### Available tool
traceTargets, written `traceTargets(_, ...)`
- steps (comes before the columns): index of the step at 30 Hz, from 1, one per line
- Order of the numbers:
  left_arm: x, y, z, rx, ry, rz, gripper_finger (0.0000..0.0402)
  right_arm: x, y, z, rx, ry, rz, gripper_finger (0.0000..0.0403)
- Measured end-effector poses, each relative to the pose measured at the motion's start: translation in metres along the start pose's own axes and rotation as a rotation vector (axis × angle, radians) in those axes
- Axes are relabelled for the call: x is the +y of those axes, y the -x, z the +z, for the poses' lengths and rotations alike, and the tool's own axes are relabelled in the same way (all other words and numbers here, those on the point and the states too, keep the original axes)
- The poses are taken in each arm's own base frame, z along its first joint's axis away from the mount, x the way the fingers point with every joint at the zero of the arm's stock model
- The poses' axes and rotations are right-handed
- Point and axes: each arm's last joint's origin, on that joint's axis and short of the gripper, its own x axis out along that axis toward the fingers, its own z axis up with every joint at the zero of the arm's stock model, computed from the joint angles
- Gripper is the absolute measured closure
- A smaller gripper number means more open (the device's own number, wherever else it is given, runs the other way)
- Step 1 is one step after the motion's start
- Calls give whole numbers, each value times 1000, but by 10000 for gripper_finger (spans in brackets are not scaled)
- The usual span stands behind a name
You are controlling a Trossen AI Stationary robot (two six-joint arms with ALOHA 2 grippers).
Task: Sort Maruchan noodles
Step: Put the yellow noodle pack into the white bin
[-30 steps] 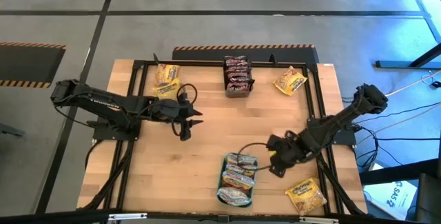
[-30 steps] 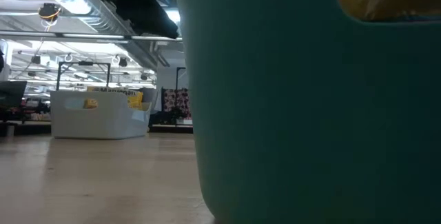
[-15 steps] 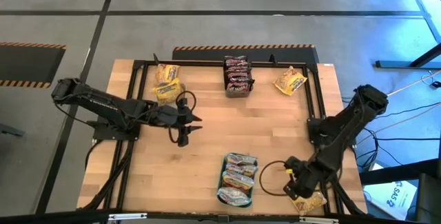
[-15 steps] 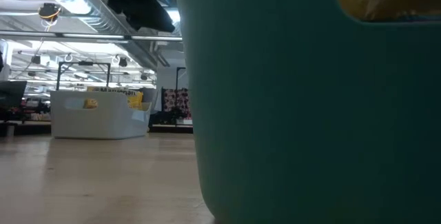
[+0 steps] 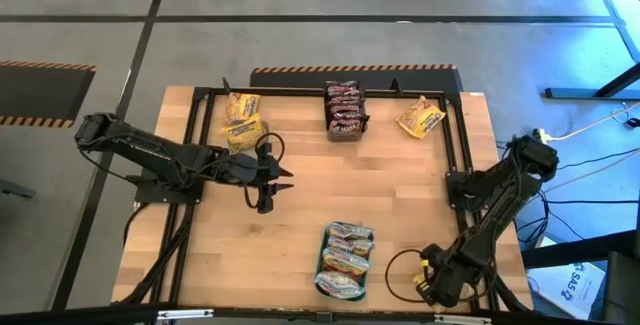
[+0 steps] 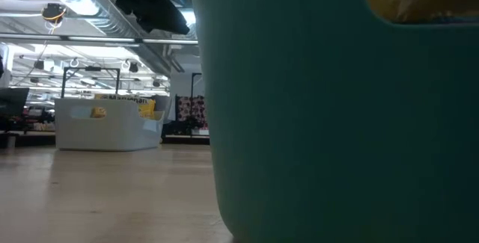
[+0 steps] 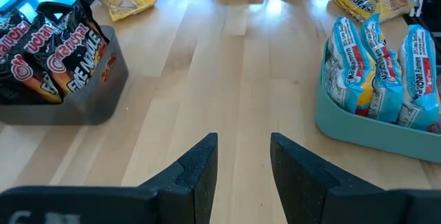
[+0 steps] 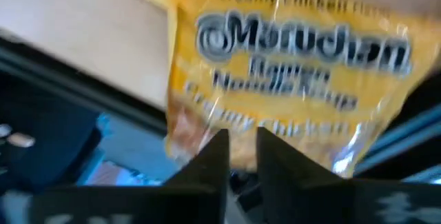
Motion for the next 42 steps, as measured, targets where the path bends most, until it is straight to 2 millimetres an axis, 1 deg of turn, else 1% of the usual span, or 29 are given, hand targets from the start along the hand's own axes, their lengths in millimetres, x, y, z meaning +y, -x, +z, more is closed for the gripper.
traceTargets(3,0,0,0,1,0,-1,274,-1,-11,10,-22,26,-19,377)
traceTargets(5,0,0,0,2,0,-8,274,-4,-14,17,-28,51,-34,392)
traceTargets(9,0,0,0,2,0,-10,274,-9,-13,35,-109,110,-64,399)
traceTargets(15,0,0,0,2,0,-10,274,-9,2,73,-271,202,-151,387)
traceTargets(22,0,0,0,2,1,-11,274,-6,25,126,-467,313,-224,390)
traceTargets(31,0,0,0,2,1,-7,274,-9,47,183,-654,403,-332,391)
traceTargets(38,0,0,0,2,19,-5,274,-3,63,218,-756,539,-301,391)
traceTargets(42,0,0,0,1,19,-5,274,2,74,239,-799,673,-237,391)
